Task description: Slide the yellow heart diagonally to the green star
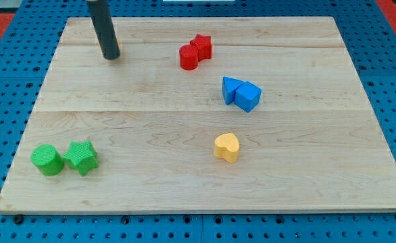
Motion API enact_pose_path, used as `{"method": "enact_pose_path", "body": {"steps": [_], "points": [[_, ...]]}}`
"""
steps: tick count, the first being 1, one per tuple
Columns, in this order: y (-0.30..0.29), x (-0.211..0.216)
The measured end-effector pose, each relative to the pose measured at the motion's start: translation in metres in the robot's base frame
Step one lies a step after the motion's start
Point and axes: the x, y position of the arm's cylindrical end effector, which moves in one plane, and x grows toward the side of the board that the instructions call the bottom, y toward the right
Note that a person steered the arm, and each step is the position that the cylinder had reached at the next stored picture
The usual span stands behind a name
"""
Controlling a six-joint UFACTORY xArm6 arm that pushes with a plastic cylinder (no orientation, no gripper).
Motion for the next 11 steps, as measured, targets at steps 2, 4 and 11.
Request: {"method": "enact_pose_path", "body": {"steps": [2,4,11], "points": [[0.056,0.010],[0.244,0.171],[0.065,0.235]]}}
